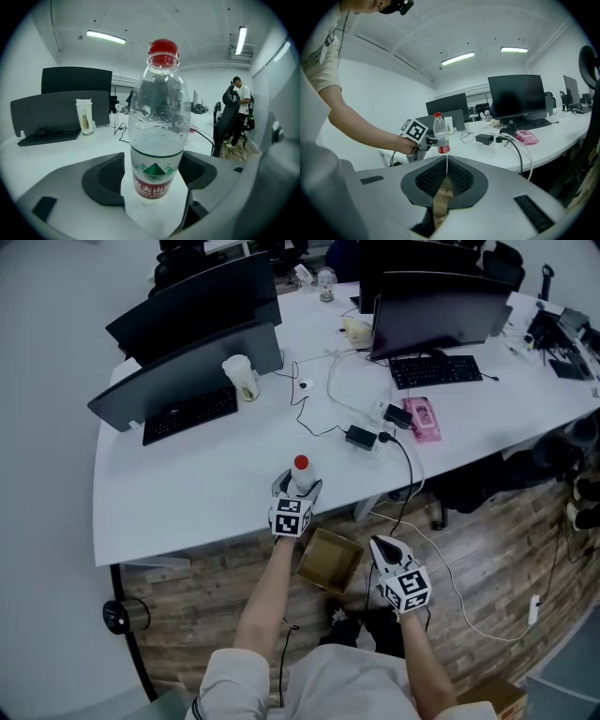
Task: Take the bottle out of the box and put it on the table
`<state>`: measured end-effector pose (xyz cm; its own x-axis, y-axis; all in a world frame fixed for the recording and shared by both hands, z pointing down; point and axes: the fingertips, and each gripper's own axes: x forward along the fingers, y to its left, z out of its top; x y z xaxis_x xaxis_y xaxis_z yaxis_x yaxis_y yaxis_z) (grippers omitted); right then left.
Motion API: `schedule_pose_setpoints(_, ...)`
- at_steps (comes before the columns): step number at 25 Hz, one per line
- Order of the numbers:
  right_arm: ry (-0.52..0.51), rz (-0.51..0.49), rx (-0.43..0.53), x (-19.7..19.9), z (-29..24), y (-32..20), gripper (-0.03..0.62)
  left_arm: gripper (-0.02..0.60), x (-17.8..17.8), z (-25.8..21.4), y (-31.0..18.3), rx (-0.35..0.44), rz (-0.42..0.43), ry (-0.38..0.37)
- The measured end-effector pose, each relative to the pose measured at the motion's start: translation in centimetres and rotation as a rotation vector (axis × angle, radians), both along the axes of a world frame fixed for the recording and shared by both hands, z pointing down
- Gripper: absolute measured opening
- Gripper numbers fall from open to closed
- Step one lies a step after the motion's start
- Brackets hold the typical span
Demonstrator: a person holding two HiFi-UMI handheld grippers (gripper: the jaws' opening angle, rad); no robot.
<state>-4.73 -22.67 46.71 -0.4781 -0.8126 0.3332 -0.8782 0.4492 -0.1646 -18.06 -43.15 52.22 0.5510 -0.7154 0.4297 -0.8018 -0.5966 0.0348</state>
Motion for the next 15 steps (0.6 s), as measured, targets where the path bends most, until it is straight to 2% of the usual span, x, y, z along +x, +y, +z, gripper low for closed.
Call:
schedule_pose_setpoints(4,-0.022,0.018,0.025,0.4,-2.0,-1.6,0.040,0.350,-1.9,-1.6,2.1,0.017,-0.035,0.005)
schedule_pose_setpoints(9,0.037,-0.002,-0.043,-0.2,-2.4,-1.5,0.040,0.350,-2.9,-6.4,8.0,0.072,-0.106,0.046)
schedule_pose_setpoints(15,0.021,-0.099,-0.074,-1.9,-3.9,-0.1,0.040,0.350,-3.5,-11.8,15.1,0.130,-0.216,0.040)
